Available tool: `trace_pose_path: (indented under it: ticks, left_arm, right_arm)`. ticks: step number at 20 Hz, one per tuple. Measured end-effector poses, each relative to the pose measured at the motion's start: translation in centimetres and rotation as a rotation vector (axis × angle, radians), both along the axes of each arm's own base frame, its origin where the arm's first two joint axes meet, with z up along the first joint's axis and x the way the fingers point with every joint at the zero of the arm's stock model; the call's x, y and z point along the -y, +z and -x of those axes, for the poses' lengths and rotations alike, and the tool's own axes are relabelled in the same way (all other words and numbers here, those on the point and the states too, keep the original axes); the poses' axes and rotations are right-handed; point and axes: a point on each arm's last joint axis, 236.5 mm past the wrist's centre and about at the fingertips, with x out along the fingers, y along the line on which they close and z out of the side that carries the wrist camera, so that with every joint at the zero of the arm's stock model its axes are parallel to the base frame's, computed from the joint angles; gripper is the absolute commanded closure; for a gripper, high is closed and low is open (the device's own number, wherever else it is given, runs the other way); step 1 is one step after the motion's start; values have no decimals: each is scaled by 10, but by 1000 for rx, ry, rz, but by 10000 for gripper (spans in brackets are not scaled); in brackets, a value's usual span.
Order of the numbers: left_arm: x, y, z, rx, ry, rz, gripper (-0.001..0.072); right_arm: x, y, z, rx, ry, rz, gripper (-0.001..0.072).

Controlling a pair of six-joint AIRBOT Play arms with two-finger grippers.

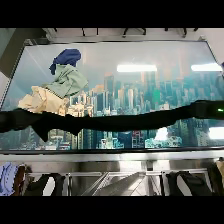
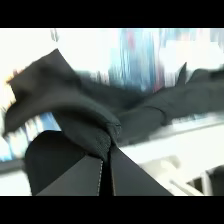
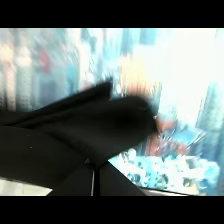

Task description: Fold the shirts.

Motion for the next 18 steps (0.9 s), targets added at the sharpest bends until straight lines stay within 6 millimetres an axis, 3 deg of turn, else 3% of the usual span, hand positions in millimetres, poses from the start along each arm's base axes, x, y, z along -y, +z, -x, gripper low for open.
trace_pose_path:
  ticks: [4,6,8,9,11,14,16,18]
  left_arm:
    - [-15,119,18,292,84,-159,691]
    - [-17,166,26,419,120,-200,691]
    - [-19,195,28,499,153,-208,691]
    - [-19,201,28,510,157,-207,691]
    - [-19,201,19,498,155,-187,691]
    - [-28,166,-16,355,152,-136,691]
    - [-34,133,-55,265,152,-85,691]
    - [-32,95,-100,194,127,-39,691]
  right_arm:
    - [7,98,37,223,-22,96,689]
    - [10,139,57,311,-45,128,689]
    - [10,177,71,405,-60,150,688]
    - [12,194,75,447,-72,159,689]
    - [18,215,76,493,-97,177,688]
    - [34,210,49,448,-143,197,688]
    - [45,184,10,353,-164,187,688]
    - [58,136,-37,218,-187,169,687]
